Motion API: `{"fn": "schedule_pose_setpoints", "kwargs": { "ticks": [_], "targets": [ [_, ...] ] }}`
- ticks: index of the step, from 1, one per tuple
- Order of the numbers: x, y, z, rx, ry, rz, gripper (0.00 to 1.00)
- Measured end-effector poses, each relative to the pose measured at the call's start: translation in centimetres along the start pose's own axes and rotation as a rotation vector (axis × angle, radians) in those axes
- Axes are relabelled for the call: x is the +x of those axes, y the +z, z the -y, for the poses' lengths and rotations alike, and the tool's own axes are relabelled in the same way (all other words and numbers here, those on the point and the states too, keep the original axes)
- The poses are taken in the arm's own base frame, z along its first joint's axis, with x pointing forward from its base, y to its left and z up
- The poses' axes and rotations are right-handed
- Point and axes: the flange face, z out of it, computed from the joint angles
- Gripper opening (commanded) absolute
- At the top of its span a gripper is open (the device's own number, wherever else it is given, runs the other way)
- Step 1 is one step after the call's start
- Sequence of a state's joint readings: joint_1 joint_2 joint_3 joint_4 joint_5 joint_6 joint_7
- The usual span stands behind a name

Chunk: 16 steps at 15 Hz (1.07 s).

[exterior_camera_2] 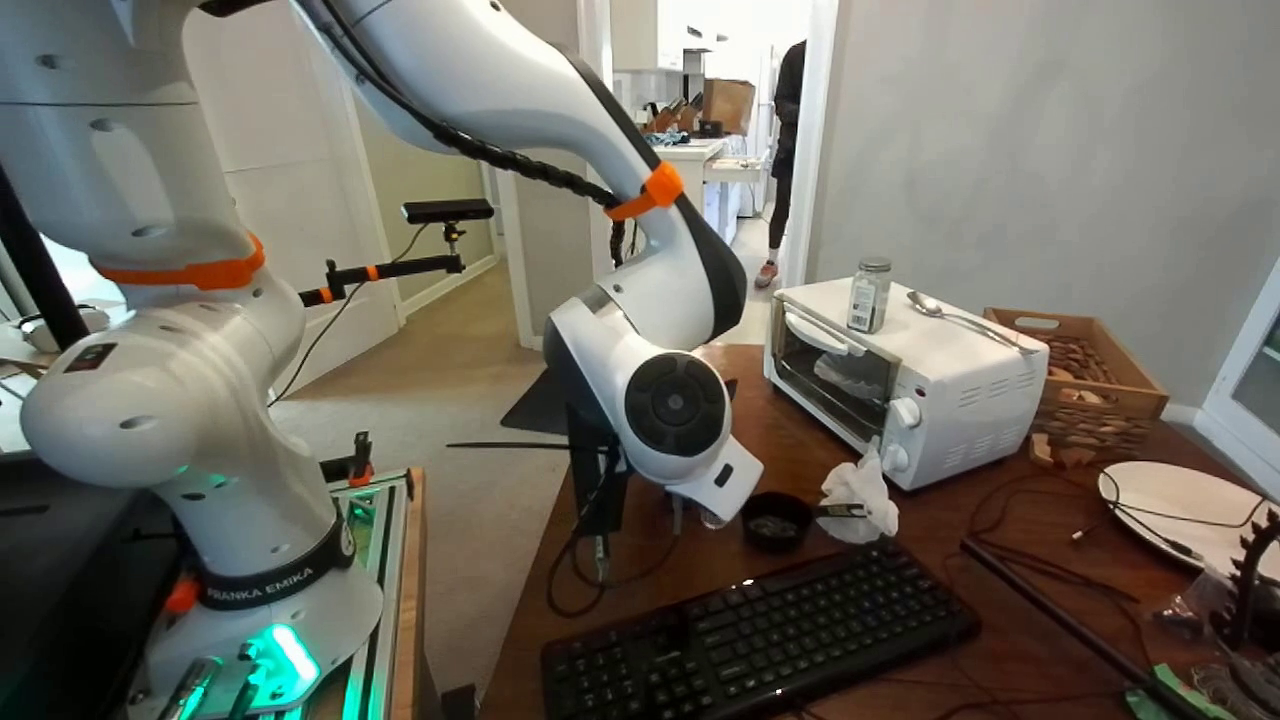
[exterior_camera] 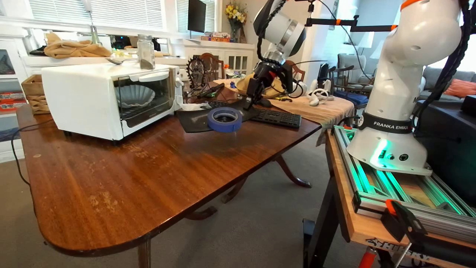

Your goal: Pick up the black object from the top of the oven and put it on the table

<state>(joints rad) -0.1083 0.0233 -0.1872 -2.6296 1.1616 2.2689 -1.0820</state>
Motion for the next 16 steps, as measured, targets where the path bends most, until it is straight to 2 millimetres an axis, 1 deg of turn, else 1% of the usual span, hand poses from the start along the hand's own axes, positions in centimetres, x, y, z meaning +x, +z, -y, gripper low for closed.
{"fn": "schedule_pose_setpoints", "kwargs": {
  "ticks": [4, 8, 11, 16],
  "targets": [
    [3.1, 2.0, 0.8, -0.008, 0.019, 0.032, 0.02],
    [5.6, 4.5, 1.6, -0.023, -0.003, 0.092, 0.02],
    [7.2, 5.9, 1.9, -0.040, -0.024, 0.133, 0.02],
    [9.1, 7.6, 2.3, -0.060, -0.081, 0.180, 0.02]
  ]
}}
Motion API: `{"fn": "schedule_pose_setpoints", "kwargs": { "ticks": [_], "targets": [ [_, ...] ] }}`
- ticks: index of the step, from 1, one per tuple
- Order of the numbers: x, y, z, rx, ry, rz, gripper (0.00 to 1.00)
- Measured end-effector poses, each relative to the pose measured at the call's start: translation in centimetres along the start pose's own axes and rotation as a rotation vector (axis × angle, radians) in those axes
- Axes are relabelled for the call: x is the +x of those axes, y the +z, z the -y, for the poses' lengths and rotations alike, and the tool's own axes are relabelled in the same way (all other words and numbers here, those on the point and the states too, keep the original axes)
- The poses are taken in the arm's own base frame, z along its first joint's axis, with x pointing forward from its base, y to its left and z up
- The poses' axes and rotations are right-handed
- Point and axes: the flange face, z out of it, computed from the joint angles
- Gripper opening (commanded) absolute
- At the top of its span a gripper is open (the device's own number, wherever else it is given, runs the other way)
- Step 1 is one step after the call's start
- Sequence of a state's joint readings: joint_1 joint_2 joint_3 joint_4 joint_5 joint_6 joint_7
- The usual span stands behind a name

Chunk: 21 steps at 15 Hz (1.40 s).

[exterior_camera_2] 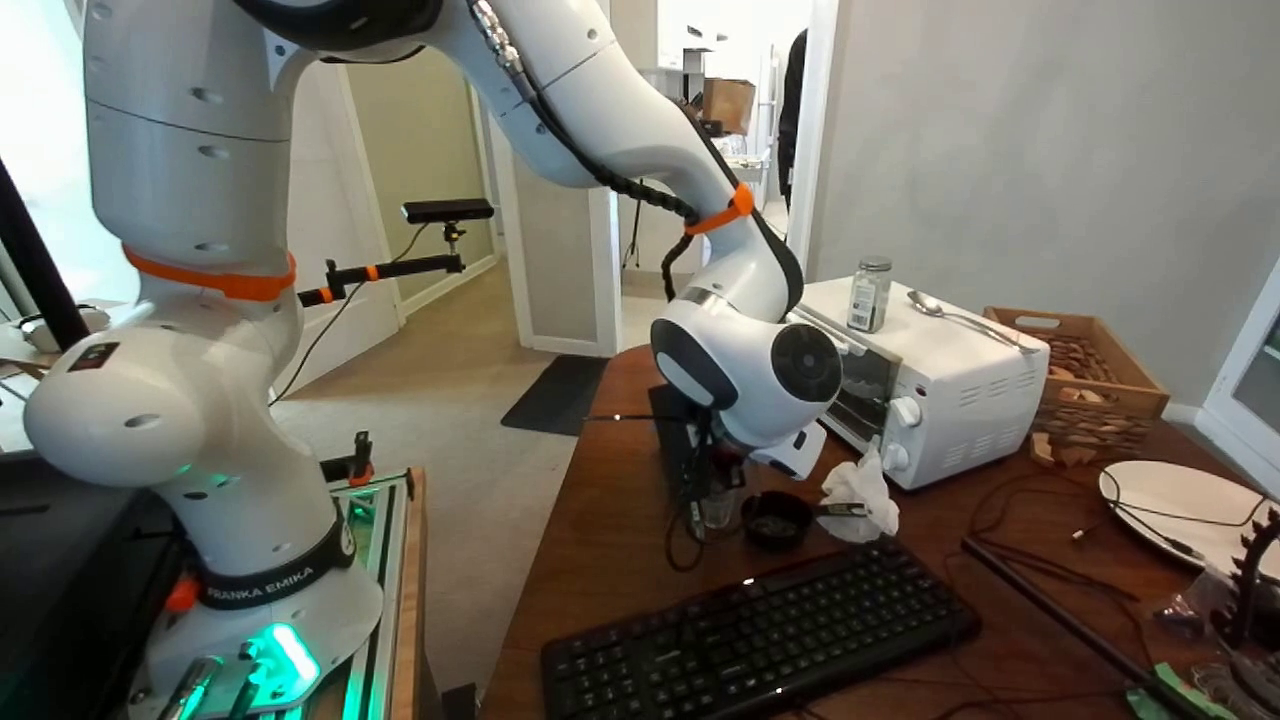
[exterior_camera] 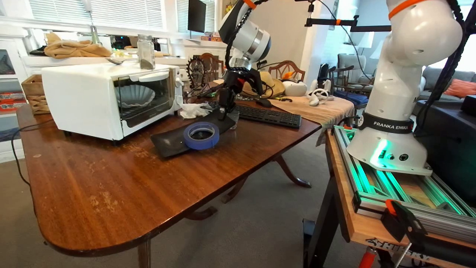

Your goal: Pick up the black object from the top of the oven and put it on the table

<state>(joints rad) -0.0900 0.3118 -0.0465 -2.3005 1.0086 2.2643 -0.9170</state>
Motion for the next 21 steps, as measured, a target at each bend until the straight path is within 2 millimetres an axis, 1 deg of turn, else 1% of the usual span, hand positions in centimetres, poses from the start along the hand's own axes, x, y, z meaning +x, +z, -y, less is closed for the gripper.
{"fn": "schedule_pose_setpoints", "kwargs": {
  "ticks": [4, 9, 10, 12, 18, 19, 21],
  "targets": [
    [1.4, 0.1, 0.9, -0.017, -0.076, 0.039, 0.02],
    [2.8, -0.7, 1.3, -0.054, -0.159, 0.072, 0.02],
    [3.2, -0.8, 1.4, -0.059, -0.170, 0.071, 0.07],
    [3.7, -1.1, 1.3, -0.061, -0.173, 0.063, 0.07],
    [3.9, -1.2, 1.0, -0.062, -0.169, 0.059, 0.07],
    [3.9, -1.2, 1.0, -0.062, -0.169, 0.059, 0.02],
    [3.9, -1.2, 1.0, -0.062, -0.169, 0.059, 0.02]
  ]
}}
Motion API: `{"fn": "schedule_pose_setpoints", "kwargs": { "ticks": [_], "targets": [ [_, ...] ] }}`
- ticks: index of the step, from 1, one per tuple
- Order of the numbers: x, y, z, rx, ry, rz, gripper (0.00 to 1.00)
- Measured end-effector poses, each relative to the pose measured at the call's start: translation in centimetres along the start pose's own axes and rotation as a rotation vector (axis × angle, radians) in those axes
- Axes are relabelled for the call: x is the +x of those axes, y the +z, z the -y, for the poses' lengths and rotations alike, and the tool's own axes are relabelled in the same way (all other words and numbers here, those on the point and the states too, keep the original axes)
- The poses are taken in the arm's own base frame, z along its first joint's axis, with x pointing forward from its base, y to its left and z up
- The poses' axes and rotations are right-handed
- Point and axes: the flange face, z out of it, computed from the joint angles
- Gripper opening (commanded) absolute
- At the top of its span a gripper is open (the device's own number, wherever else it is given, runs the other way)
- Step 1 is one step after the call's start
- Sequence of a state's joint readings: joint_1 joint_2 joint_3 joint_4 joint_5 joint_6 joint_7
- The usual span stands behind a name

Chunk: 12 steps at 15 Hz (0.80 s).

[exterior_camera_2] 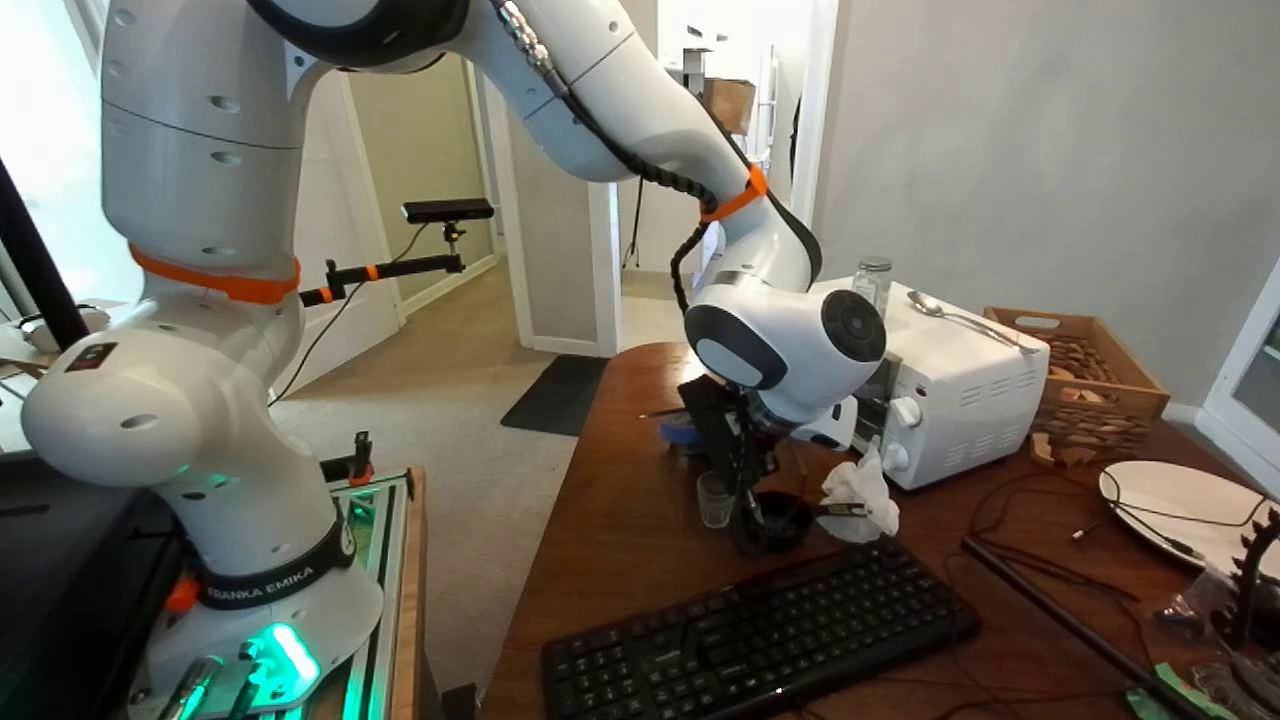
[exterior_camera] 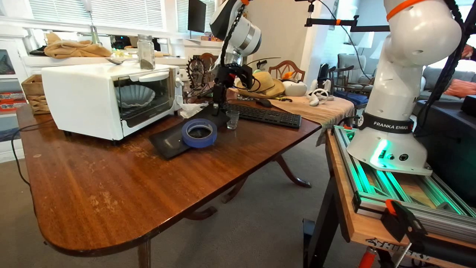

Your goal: Pick up the black object from the top of the oven and put it on the table

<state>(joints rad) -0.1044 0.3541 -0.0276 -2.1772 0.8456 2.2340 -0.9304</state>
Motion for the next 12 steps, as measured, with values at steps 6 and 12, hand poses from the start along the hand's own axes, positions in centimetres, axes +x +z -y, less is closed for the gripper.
{"fn": "schedule_pose_setpoints", "kwargs": {
  "ticks": [6, 12],
  "targets": [
    [1.7, -0.8, -0.2, 0.007, -0.035, -0.002, 0.02],
    [4.1, -3.8, -3.7, 0.132, -0.132, 0.077, 0.02]
  ]
}}
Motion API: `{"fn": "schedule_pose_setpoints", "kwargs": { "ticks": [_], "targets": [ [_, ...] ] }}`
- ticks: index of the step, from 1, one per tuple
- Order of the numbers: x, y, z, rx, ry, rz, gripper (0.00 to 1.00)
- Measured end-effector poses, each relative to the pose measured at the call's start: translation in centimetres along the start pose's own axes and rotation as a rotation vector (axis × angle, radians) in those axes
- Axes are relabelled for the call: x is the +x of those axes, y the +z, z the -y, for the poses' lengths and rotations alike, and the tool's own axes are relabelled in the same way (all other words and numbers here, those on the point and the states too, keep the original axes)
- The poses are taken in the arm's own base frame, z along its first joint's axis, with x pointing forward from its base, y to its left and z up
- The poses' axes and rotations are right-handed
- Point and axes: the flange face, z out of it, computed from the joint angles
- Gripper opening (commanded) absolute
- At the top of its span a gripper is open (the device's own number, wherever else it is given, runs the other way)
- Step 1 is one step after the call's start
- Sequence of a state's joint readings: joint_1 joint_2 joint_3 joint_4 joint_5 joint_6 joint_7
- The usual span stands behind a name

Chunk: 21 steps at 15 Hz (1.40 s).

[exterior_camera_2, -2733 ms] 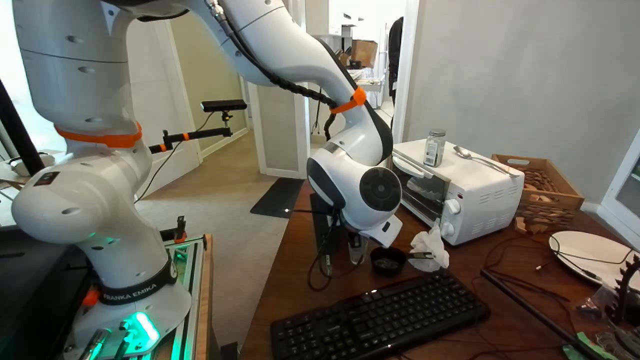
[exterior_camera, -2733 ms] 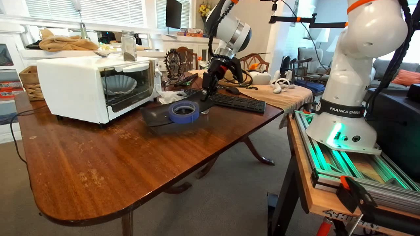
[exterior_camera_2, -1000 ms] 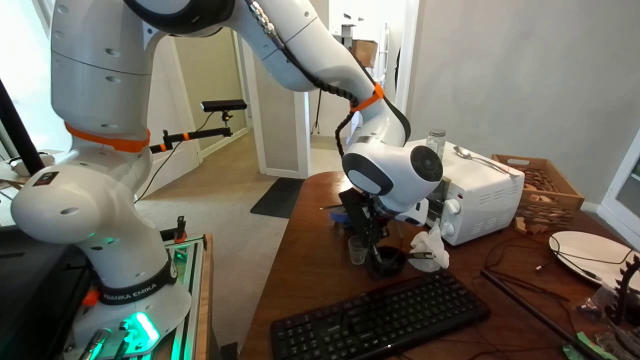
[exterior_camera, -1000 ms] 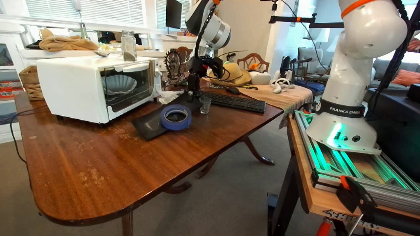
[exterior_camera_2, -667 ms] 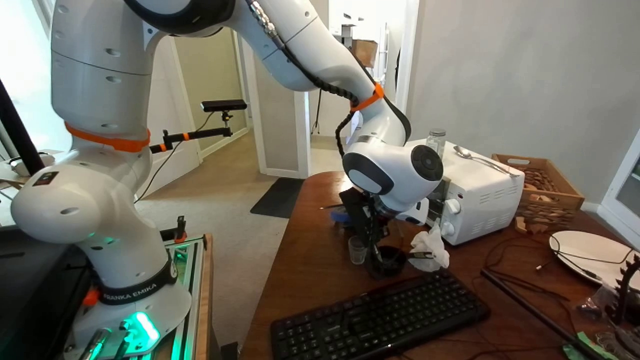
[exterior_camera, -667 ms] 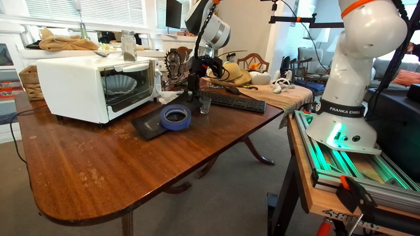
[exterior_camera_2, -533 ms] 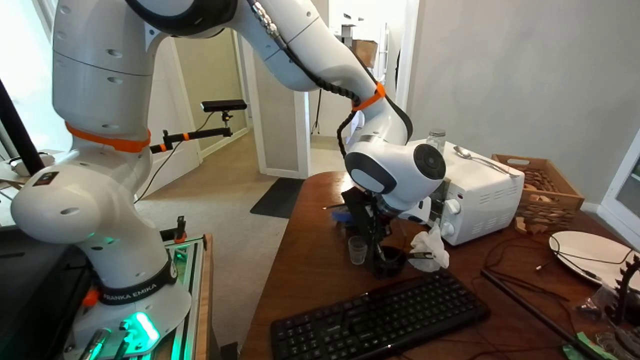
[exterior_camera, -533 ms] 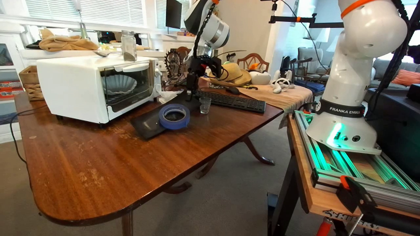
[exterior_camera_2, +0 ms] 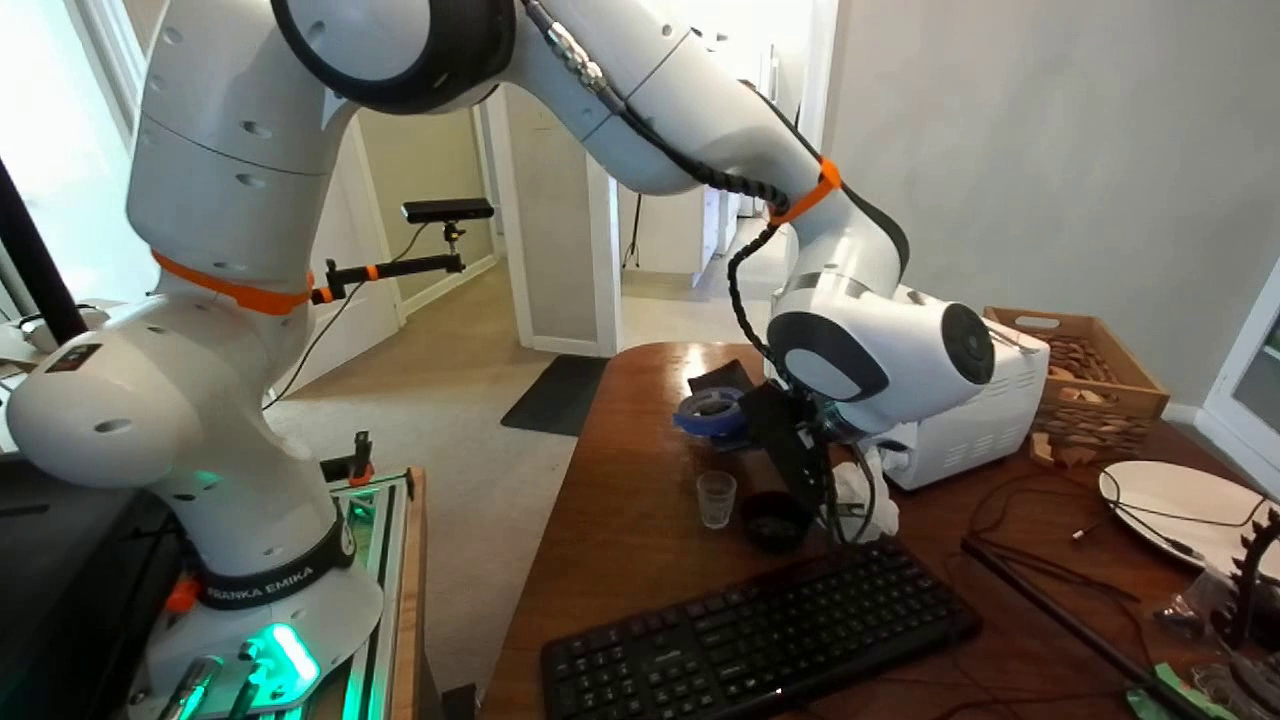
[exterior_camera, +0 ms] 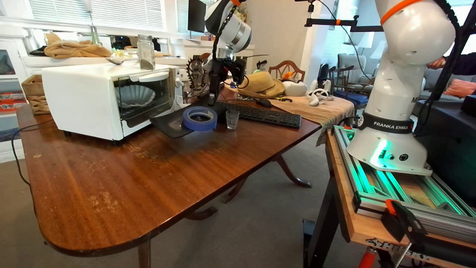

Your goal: Pick up the black object from the top of the oven and put it on the table

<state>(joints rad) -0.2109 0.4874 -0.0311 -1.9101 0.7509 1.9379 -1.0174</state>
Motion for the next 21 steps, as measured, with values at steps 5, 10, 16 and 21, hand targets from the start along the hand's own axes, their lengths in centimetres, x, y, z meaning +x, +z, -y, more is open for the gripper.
{"fn": "schedule_pose_setpoints", "kwargs": {
  "ticks": [5, 10, 16, 21],
  "targets": [
    [1.7, -1.9, -2.5, 0.054, -0.050, 0.071, 0.02],
    [5.4, -1.2, -1.2, 0.027, -0.101, 0.115, 0.02],
    [8.6, 1.7, 1.2, 0.032, -0.120, 0.215, 0.02],
    [9.1, 4.0, 1.2, 0.059, -0.060, 0.258, 0.02]
  ]
}}
